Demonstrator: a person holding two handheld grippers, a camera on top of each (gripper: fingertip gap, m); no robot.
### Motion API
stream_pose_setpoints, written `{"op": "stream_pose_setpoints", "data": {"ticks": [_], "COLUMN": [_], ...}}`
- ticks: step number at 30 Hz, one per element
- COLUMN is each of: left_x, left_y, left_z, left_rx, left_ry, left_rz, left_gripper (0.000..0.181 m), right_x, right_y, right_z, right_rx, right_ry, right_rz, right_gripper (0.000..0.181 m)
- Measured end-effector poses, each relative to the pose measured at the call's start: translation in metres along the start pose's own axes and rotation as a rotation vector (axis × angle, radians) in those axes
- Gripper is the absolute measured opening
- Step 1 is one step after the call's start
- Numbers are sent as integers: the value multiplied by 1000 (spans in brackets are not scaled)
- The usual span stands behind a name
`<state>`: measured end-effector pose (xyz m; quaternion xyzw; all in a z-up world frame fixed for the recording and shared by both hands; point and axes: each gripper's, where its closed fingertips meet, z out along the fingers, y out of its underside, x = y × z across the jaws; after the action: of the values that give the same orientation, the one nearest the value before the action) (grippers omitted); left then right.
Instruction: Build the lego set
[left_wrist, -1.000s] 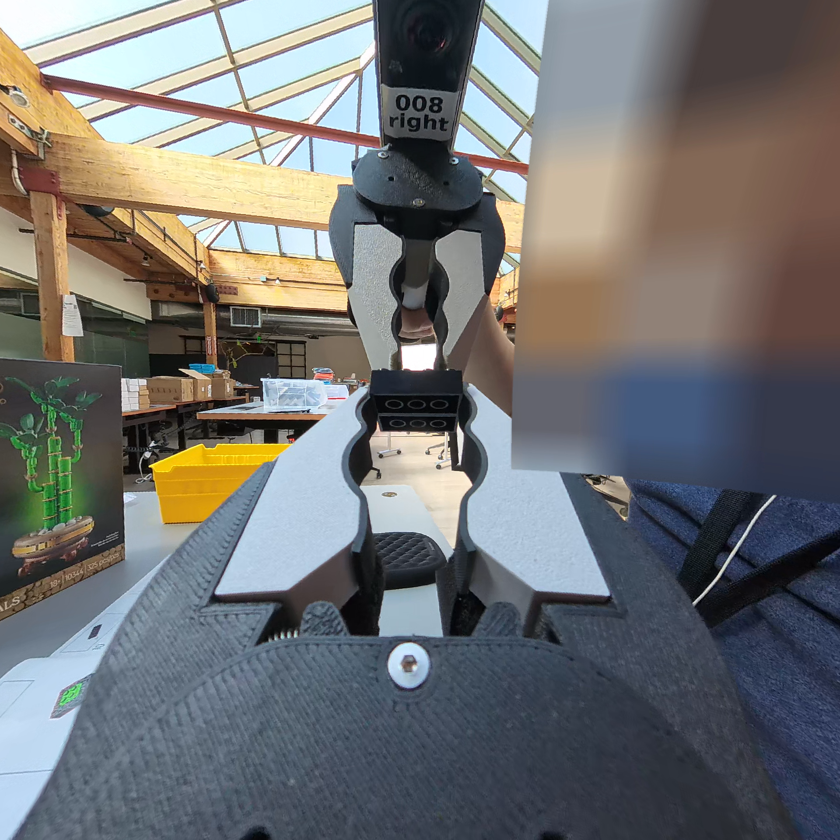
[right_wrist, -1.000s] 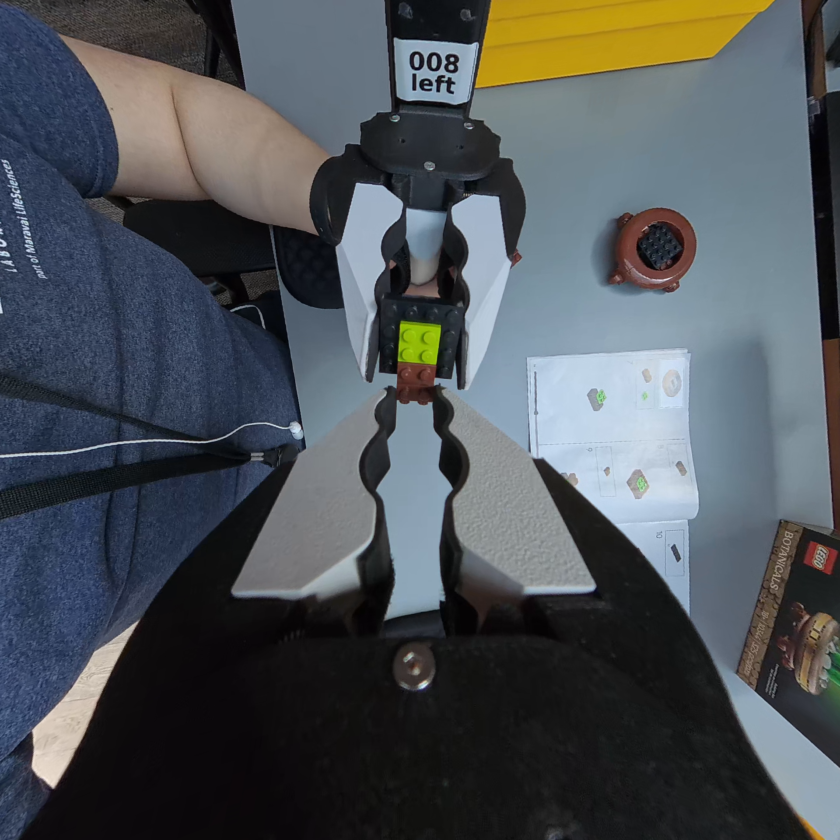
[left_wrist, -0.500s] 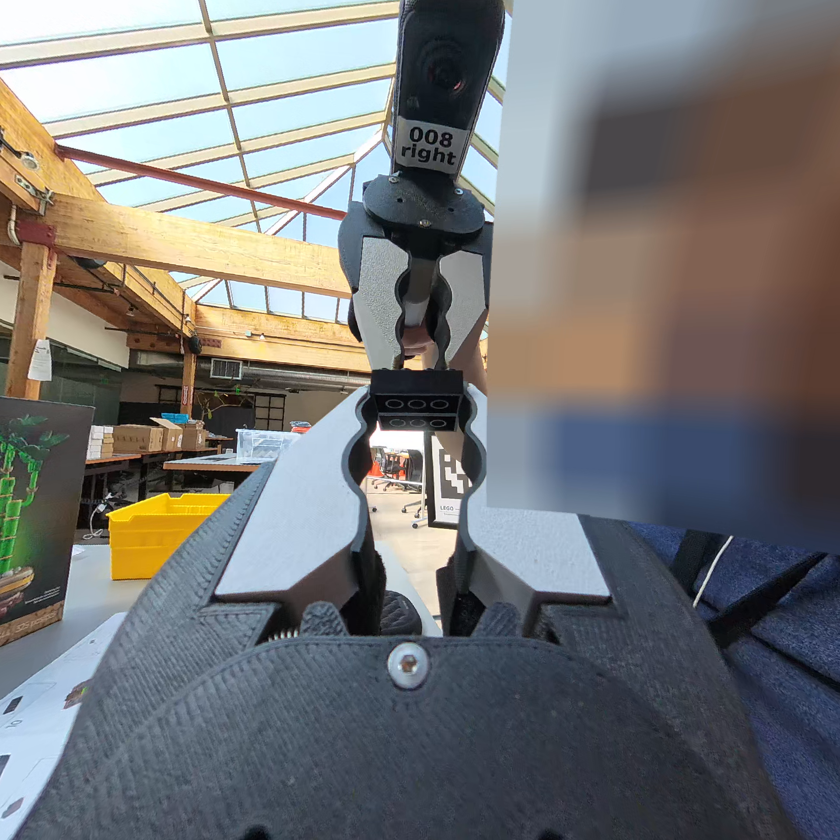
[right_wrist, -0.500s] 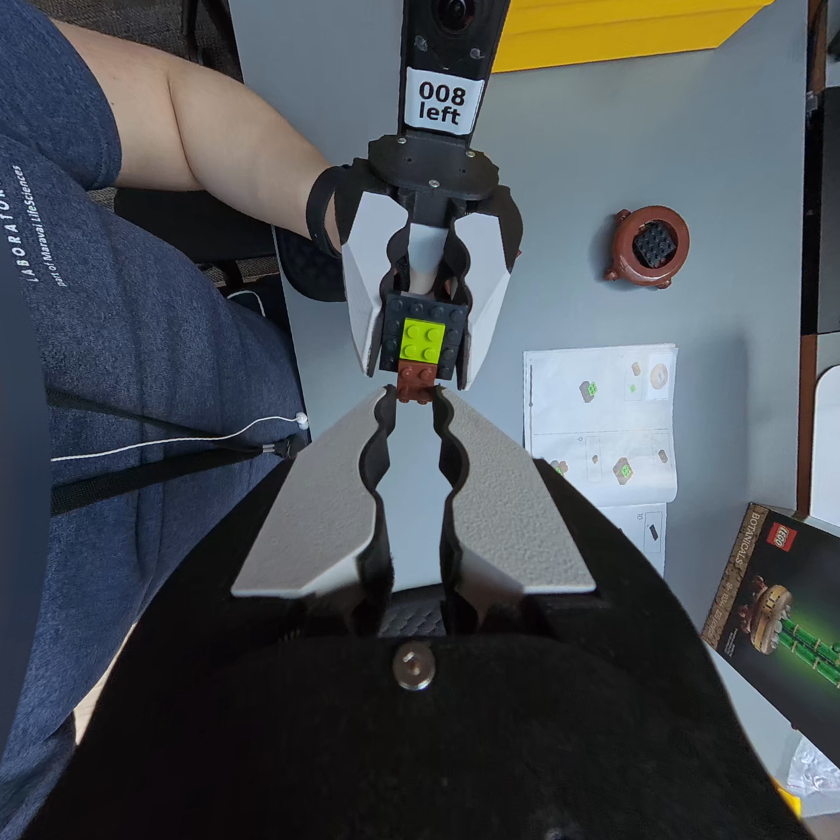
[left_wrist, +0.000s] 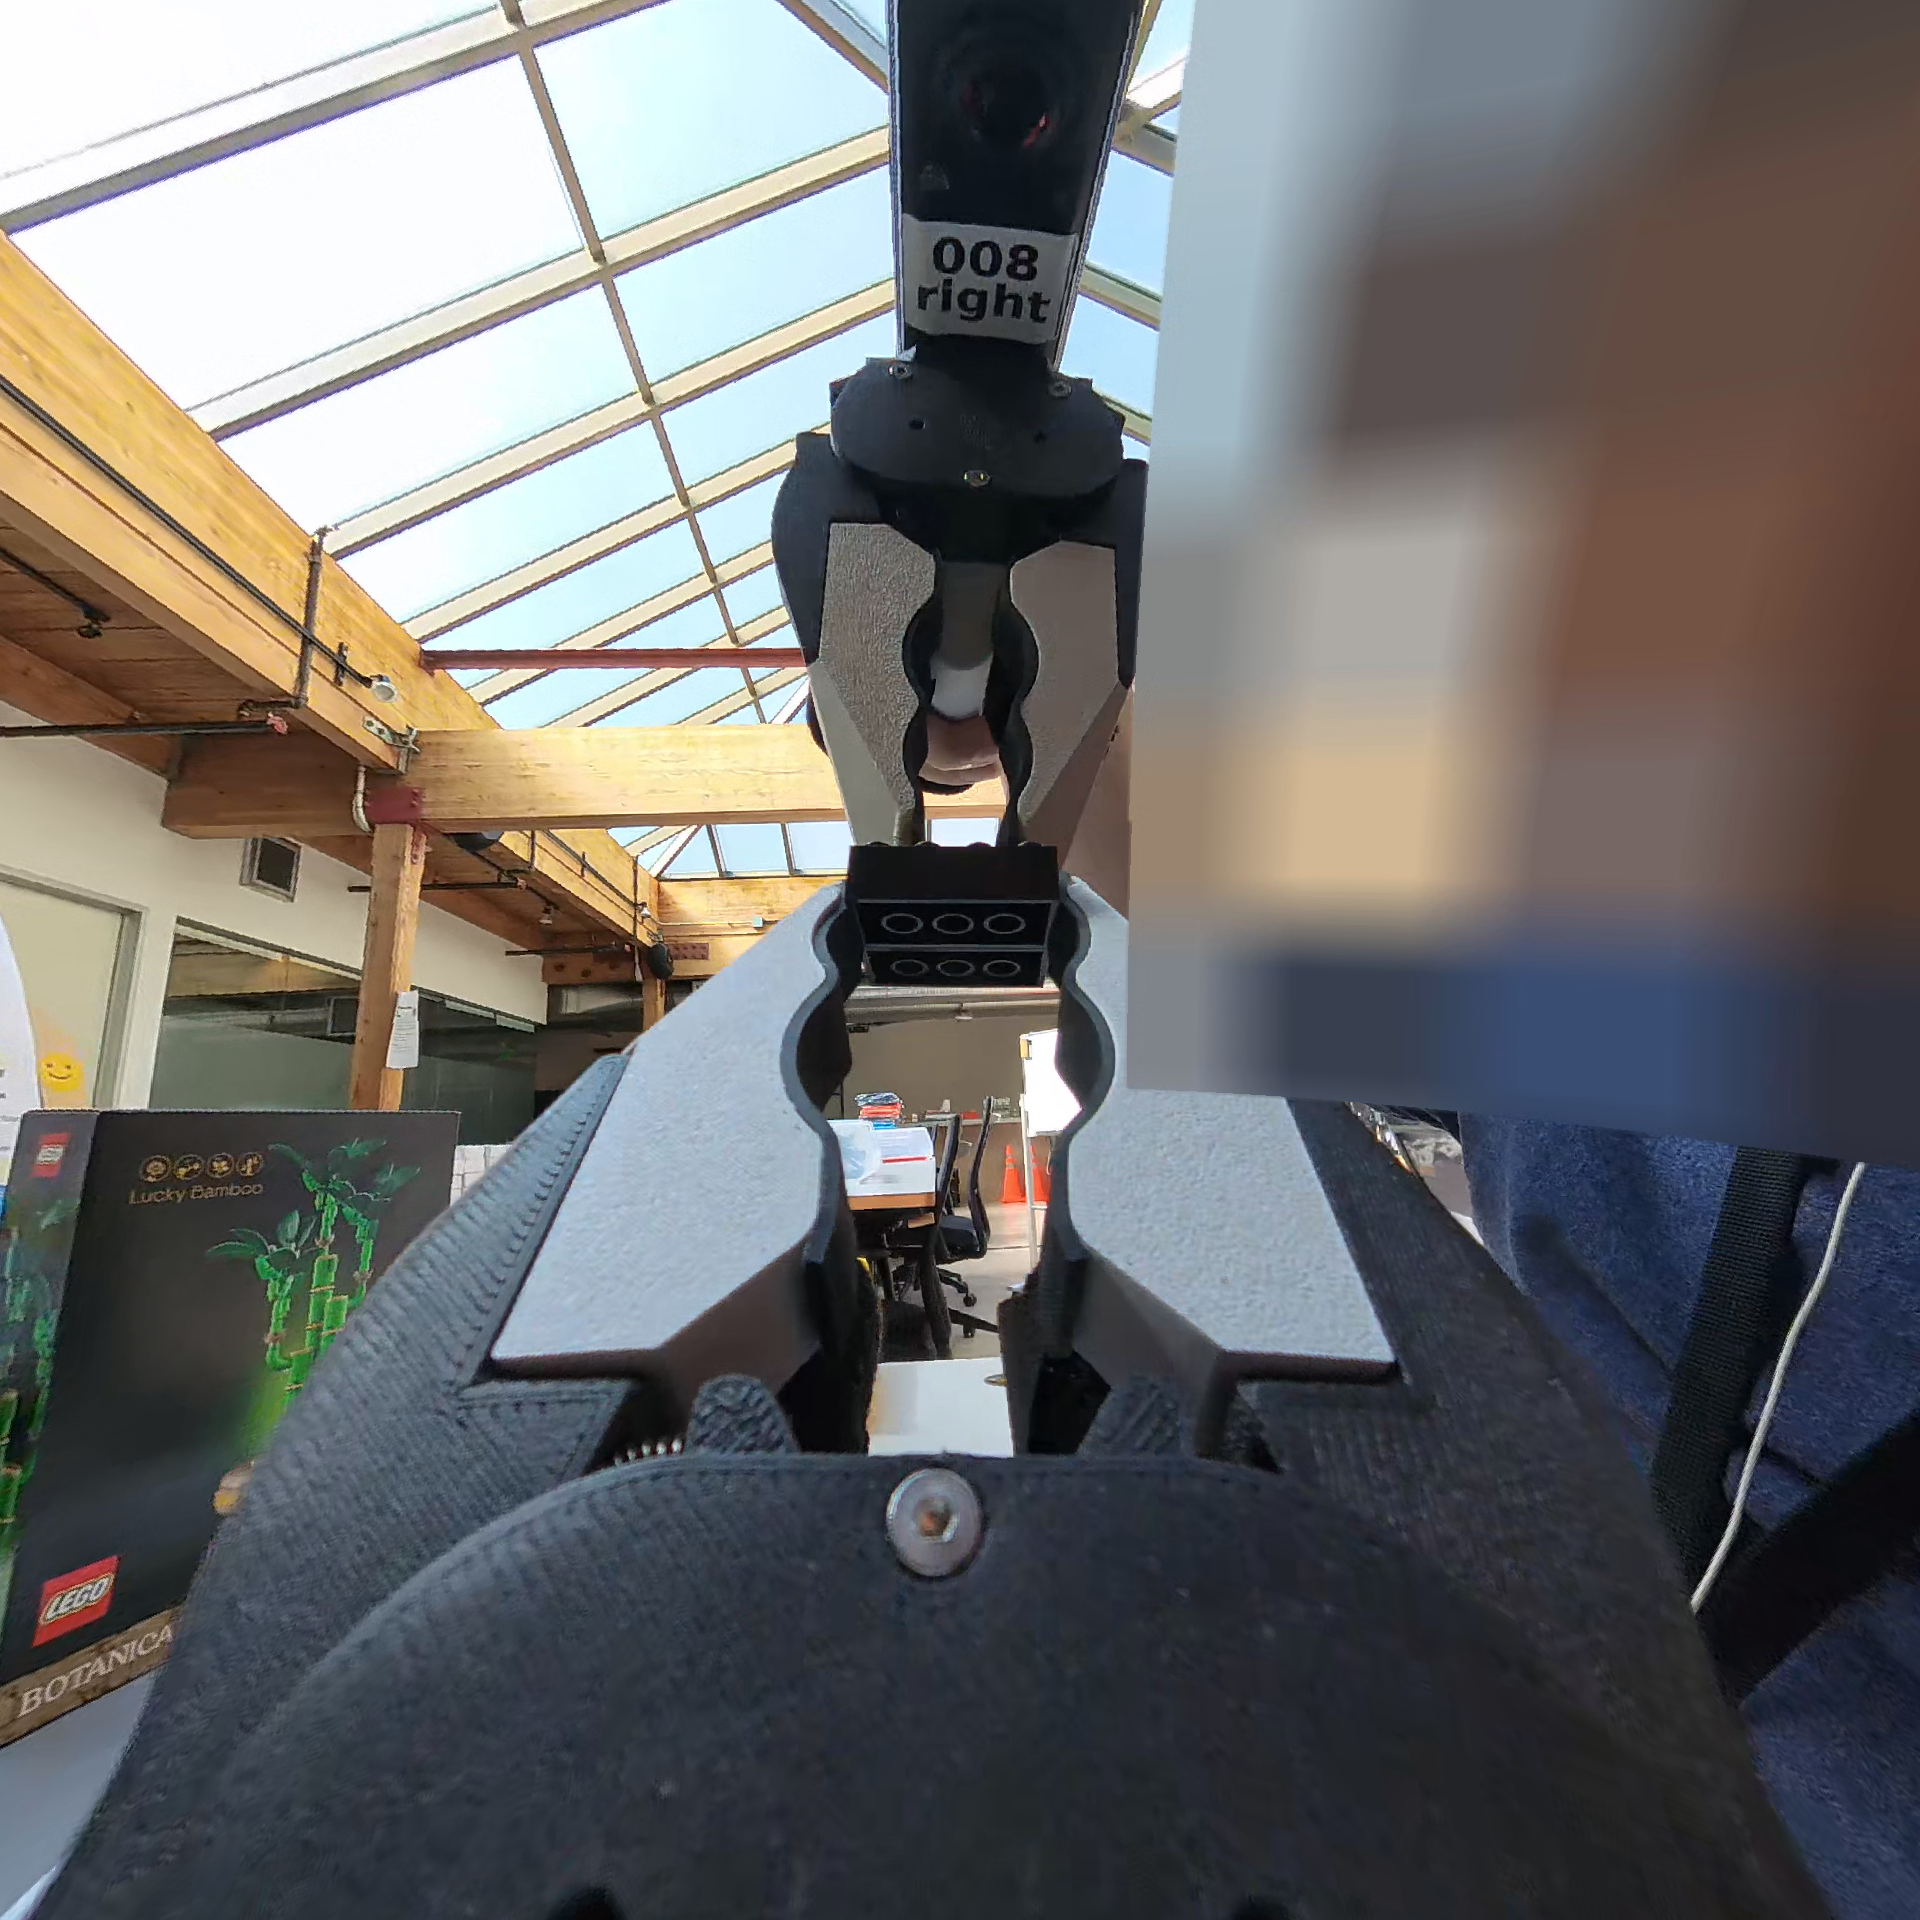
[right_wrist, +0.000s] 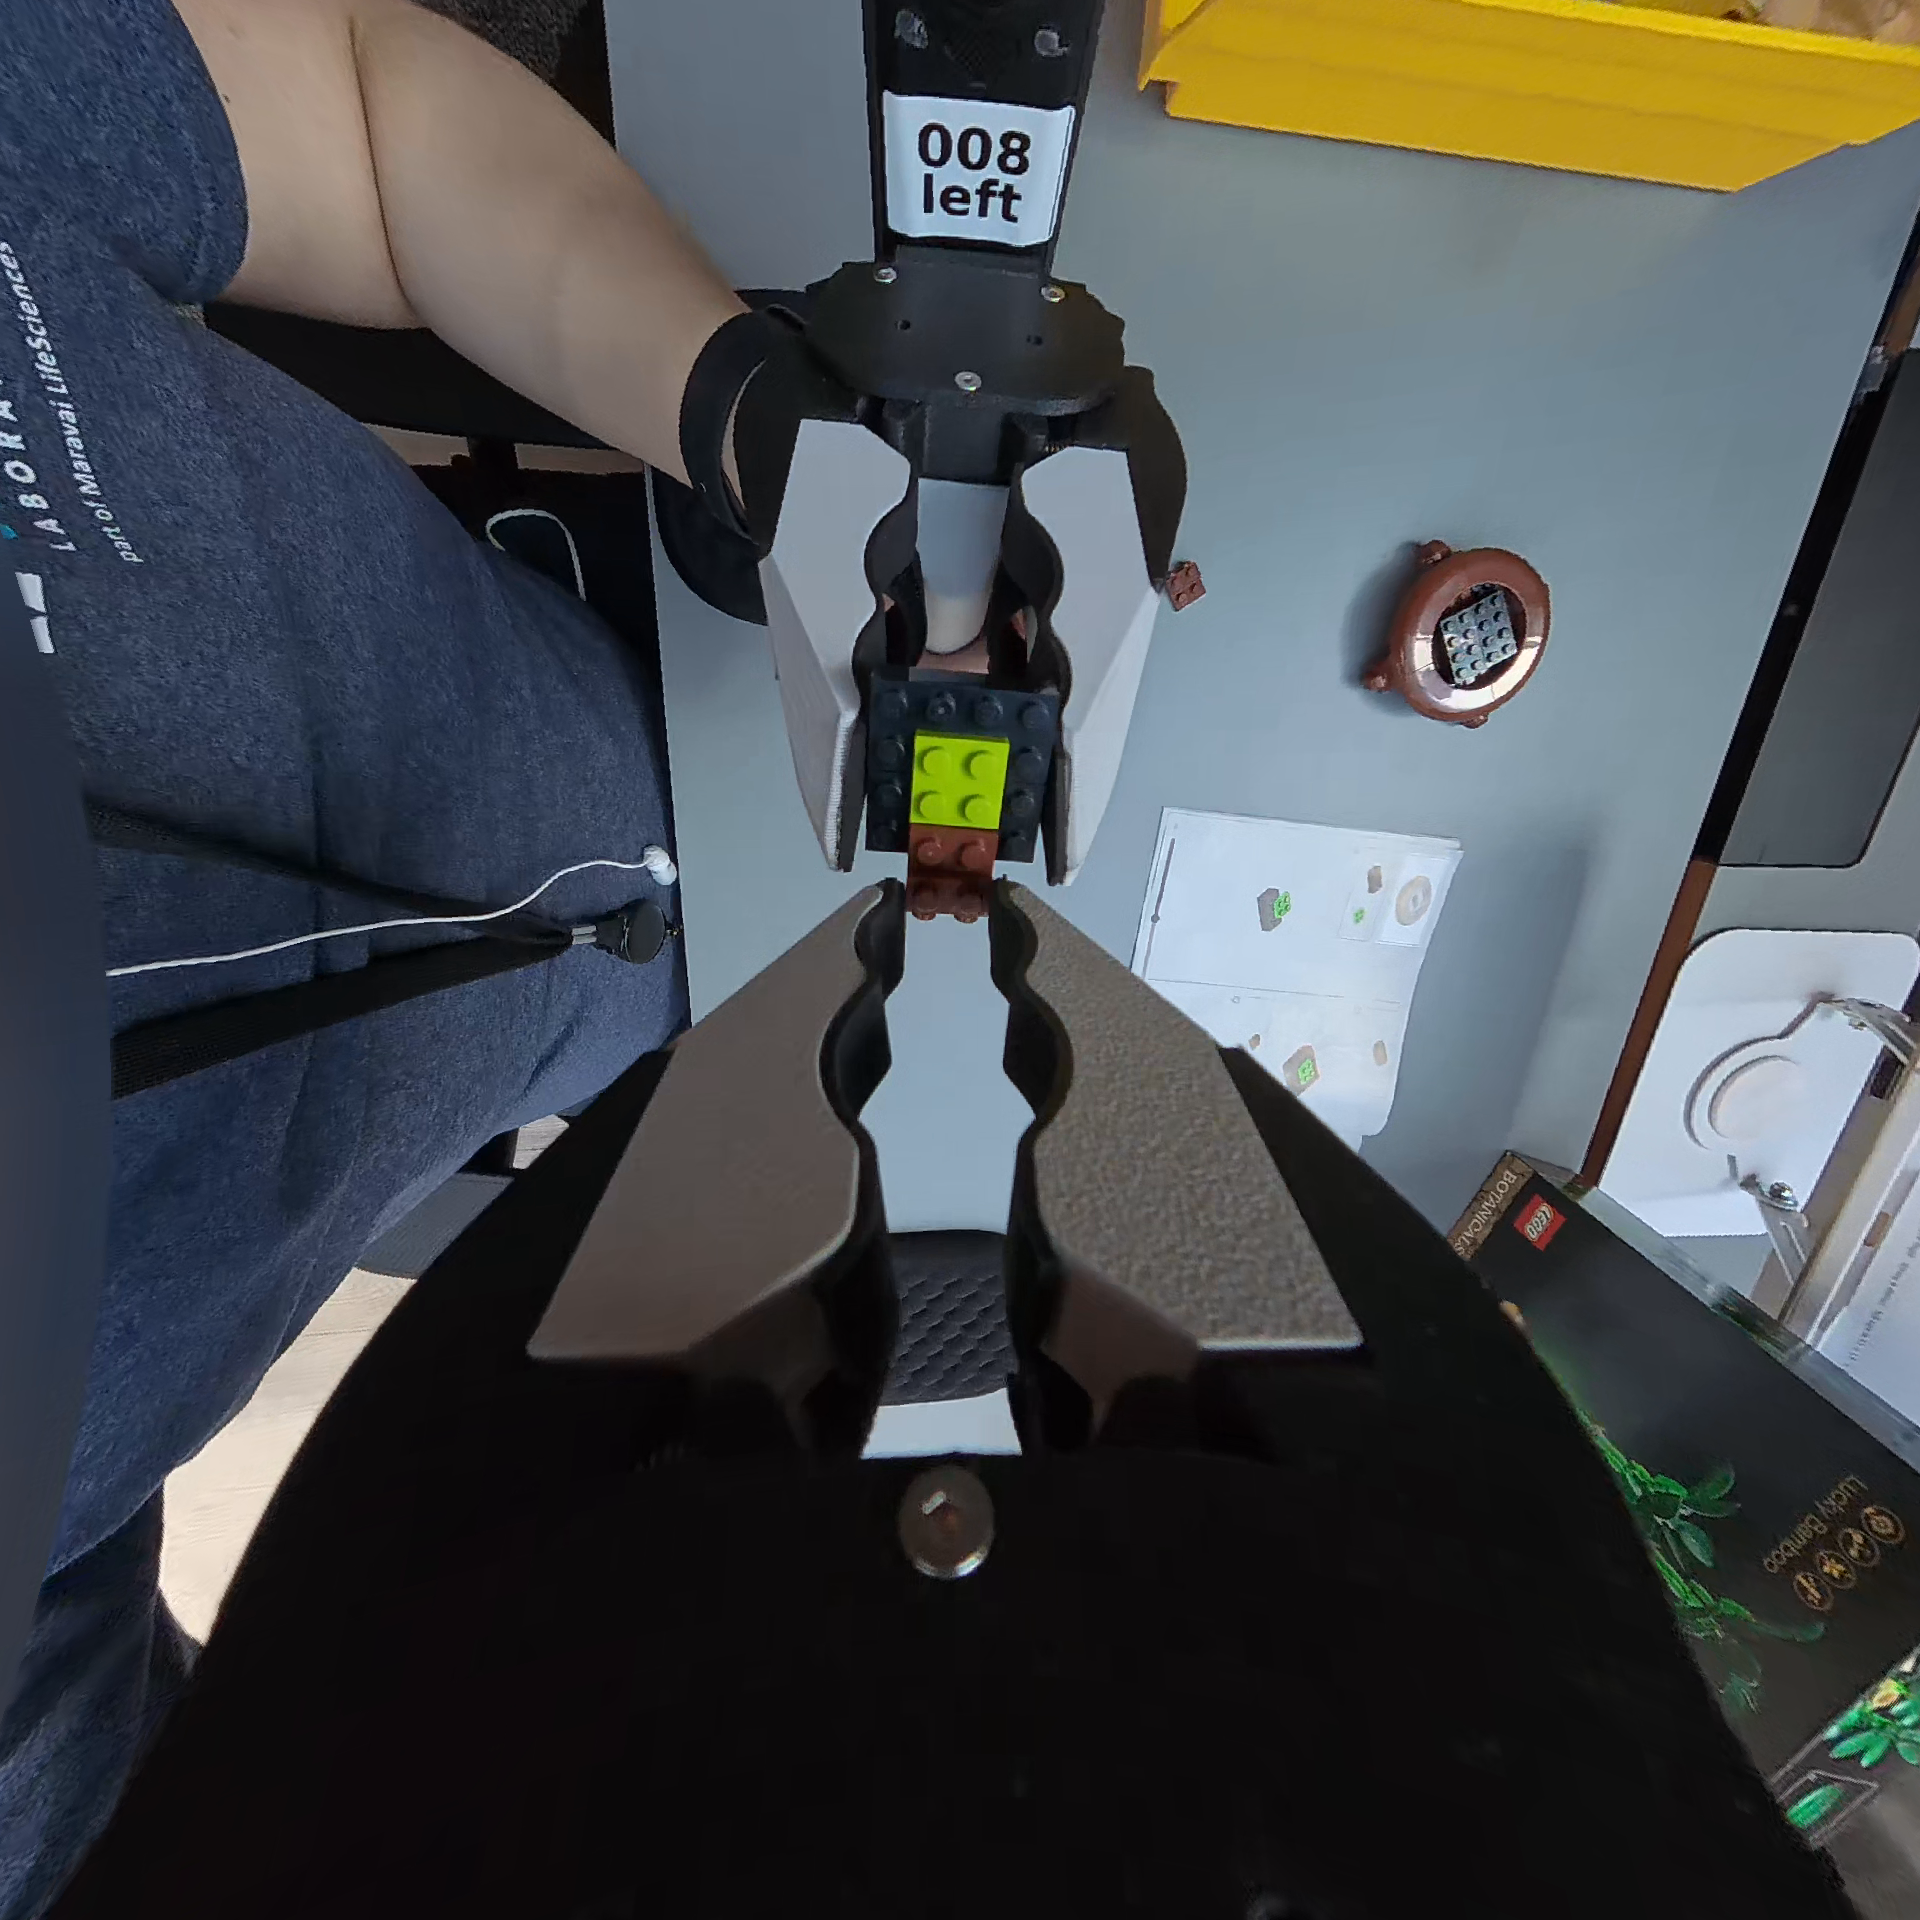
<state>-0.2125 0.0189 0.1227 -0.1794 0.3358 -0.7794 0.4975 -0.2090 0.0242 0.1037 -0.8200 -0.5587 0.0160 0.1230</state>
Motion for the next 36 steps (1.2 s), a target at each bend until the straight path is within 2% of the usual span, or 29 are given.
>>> {"op": "stream_pose_setpoints", "data": {"ticks": [1,4,9,13,16,20,23,29,36], "left_x": [1,1,1,-3,-5,-16,-20,-21,-21], "left_y": [-2,-7,-10,-5,8,24,34,55,78], "left_z": [-1,-4,-7,-3,8,19,24,39,48], "left_rx": [3,9,5,-41,-120,-211,-259,-365,-516], "left_ry": [-2,-9,-31,-63,-87,-121,-120,-85,-64], "left_rz": [8,26,46,78,129,129,121,128,117], "left_gripper": [33,33,34,34,34,34,34,34,34], "right_x": [0,-1,6,15,20,33,32,30,28], "right_y": [-2,-8,-6,11,8,12,22,45,66], "right_z": [0,-3,-6,28,48,35,21,11,12], "right_rx": [9,90,368,541,699,922,1066,1231,1242], "right_ry": [1,4,19,47,48,122,95,-15,-12], "right_rz": [-4,-7,40,129,177,237,287,378,419], "right_gripper": [16,16,15,15,16,16,15,15,15]}}
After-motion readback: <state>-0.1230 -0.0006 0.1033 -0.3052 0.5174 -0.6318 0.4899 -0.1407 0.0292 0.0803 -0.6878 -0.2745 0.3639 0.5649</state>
